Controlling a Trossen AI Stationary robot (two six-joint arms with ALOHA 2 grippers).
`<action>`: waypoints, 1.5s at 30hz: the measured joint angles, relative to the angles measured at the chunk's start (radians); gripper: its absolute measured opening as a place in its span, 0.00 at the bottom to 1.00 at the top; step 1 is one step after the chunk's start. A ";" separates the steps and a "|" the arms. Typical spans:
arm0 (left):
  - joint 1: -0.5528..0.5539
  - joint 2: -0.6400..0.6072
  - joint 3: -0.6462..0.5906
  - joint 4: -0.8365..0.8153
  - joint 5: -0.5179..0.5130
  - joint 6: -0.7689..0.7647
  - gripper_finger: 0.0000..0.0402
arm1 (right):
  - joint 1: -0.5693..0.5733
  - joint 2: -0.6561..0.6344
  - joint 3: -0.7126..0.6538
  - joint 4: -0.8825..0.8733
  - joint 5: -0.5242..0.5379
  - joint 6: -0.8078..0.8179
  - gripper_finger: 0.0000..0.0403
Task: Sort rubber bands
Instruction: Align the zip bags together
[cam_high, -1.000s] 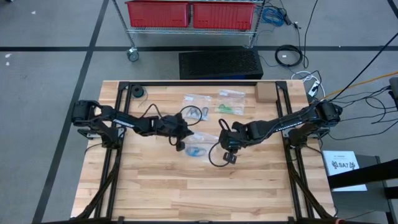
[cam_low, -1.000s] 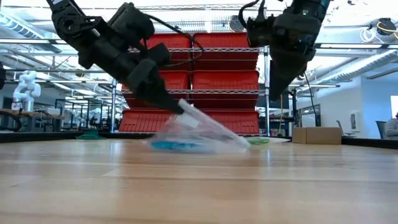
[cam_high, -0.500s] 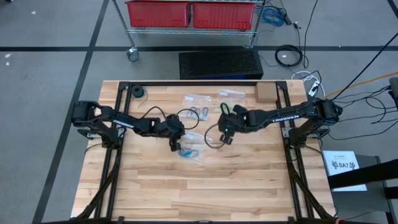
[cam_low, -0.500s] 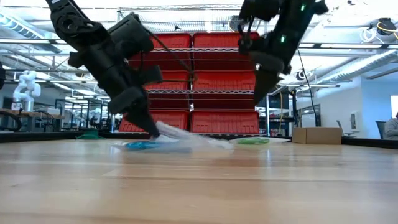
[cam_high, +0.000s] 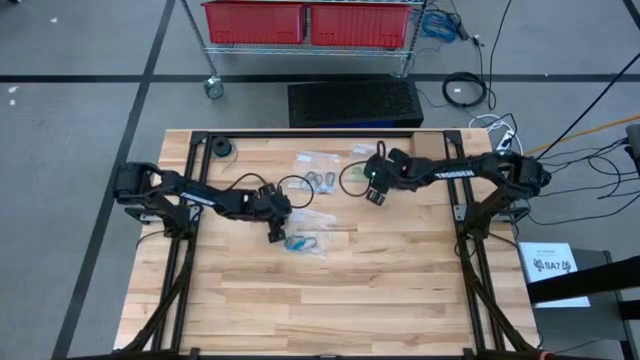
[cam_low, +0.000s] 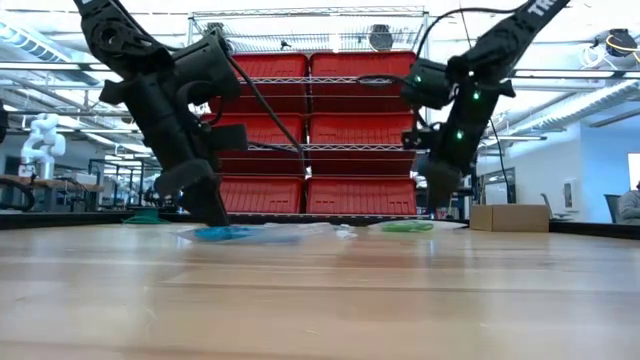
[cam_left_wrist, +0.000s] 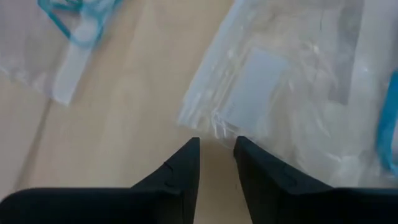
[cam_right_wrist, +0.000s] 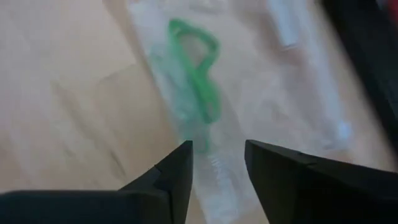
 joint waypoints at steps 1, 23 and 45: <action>0.000 -0.001 0.001 -0.015 0.009 -0.011 0.28 | -0.015 0.000 -0.011 0.017 -0.012 -0.007 0.35; -0.010 -0.167 -0.004 -0.076 0.160 0.014 0.28 | -0.074 0.068 -0.040 0.034 -0.315 -0.052 0.00; -0.052 -0.026 -0.003 0.190 0.293 -0.018 0.27 | 0.179 -0.043 -0.032 0.123 -0.107 0.271 0.00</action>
